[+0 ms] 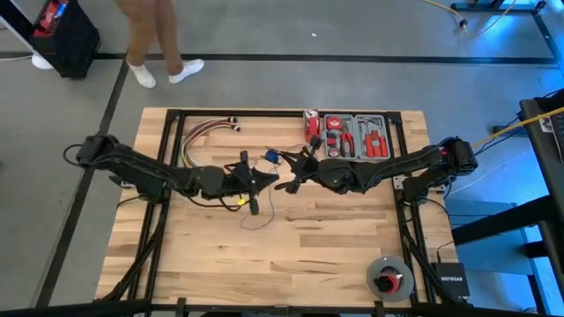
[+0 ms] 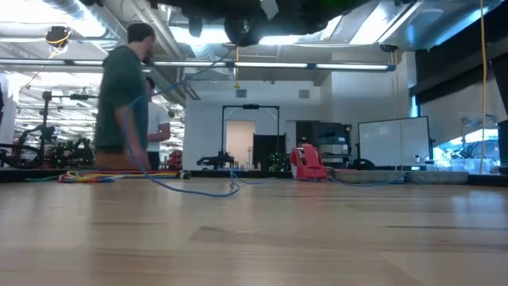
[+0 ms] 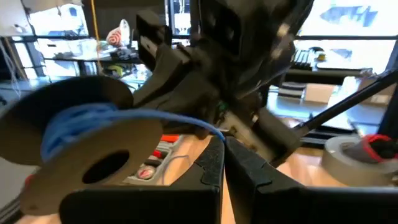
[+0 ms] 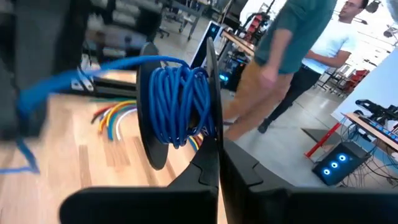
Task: Coil cords
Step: Coil the blue wire on the black spool
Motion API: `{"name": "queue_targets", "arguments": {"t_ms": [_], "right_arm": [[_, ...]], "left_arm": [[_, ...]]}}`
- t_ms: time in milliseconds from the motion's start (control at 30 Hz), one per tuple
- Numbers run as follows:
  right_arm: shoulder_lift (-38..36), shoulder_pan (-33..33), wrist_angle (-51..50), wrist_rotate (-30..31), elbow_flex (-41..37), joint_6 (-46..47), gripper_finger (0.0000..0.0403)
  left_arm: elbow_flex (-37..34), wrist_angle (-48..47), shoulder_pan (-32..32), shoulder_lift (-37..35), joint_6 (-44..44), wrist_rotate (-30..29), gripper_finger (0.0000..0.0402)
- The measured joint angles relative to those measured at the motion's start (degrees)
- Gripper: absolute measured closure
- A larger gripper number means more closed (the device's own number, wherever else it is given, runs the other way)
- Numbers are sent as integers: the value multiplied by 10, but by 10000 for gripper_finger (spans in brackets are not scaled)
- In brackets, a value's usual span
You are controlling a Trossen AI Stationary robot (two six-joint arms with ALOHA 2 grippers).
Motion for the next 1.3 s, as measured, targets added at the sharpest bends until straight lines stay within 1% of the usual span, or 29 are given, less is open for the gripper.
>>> {"name": "queue_targets", "arguments": {"t_ms": [67, 233, 333, 567, 933, 1133, 1200, 1267, 1300], "right_arm": [[0, 0, 15, -3, 0, 0, 402], [0, 1, 60, -52, 0, 18, 402], [0, 1, 62, -76, 9, 26, 402], [-17, 2, 30, -102, 41, 25, 402], [-92, 1, -36, -108, 79, 25, 402], [-117, 1, -51, -113, 91, 24, 402], [-124, 1, -46, -116, 94, 25, 402], [-132, 1, -53, -116, 96, 25, 402], [-134, 2, -69, -119, 95, 26, 402]], "left_arm": [[0, 6, 3, 11, 2, -1, 400], [0, 5, 15, 24, 0, -2, 398], [0, -2, 18, 24, 2, -3, 397], [2, -26, 20, 22, 3, -5, 397], [0, -58, 20, 25, 6, -1, 396], [0, -68, 28, 24, 4, -1, 396], [-3, -91, 28, 26, 3, -1, 396], [-4, -108, 28, 28, 6, -14, 396], [-3, -115, 28, 25, 11, -33, 397]]}}
